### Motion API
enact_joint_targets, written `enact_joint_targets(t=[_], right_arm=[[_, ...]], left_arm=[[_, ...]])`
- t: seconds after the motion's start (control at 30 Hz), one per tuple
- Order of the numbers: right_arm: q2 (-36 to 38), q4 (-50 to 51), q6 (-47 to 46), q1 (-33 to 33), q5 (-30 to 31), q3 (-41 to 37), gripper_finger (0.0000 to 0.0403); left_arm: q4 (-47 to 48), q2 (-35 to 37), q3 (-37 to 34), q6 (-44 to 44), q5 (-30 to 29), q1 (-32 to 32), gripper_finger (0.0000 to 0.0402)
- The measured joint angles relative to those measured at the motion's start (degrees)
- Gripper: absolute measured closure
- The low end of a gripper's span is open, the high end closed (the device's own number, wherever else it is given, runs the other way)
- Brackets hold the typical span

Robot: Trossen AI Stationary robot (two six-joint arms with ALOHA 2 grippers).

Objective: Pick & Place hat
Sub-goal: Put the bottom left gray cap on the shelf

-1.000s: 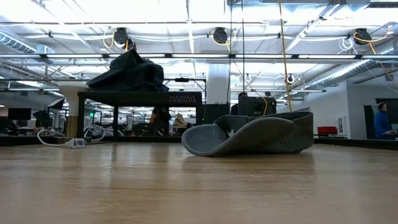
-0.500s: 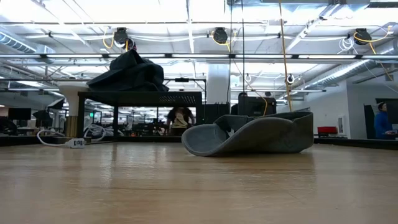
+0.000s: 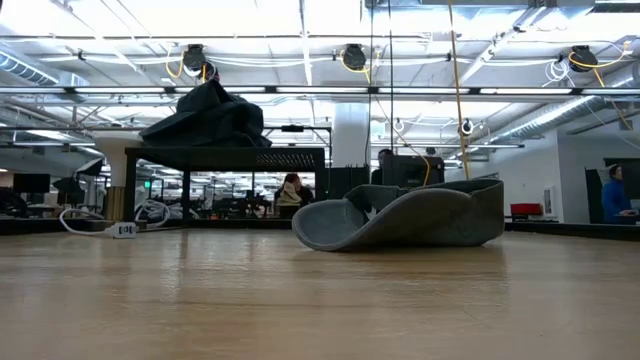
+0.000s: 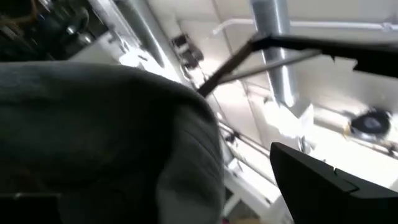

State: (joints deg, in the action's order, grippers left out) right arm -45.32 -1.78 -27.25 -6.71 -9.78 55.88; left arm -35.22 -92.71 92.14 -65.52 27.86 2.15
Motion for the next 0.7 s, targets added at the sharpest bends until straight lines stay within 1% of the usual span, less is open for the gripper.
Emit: enact_joint_targets(t=[0.07,0.17,0.2,0.27,0.4,0.57,0.7], right_arm=[[0.9,0.4,-0.7,0.2,-1.0,0.0,0.0402],[3.0,0.4,-2.8,0.3,-1.0,0.0,0.0402],[3.7,0.4,-3.6,0.3,-1.0,0.0,0.0402],[5.0,0.9,-5.7,0.3,-1.0,0.0,0.0402],[6.8,2.1,-11.4,0.3,-1.0,0.0,0.0402],[7.7,2.9,-16.6,0.6,-0.9,0.0,0.0402],[7.7,2.7,-19.1,1.7,-1.9,0.0,0.0402]], left_arm=[[-1.3,0.1,0.0,-0.3,3.1,1.0,0.0119],[0.1,1.8,0.0,-0.4,7.9,3.0,0.0119],[1.9,2.6,0.0,0.6,9.4,3.7,0.0119],[5.6,3.6,0.0,3.3,10.6,5.1,0.0119],[13.6,6.1,0.0,11.3,13.5,7.9,0.0119],[28.0,9.9,0.0,22.6,14.0,11.5,0.0119],[39.9,11.5,0.0,29.2,10.9,13.8,0.0119]])
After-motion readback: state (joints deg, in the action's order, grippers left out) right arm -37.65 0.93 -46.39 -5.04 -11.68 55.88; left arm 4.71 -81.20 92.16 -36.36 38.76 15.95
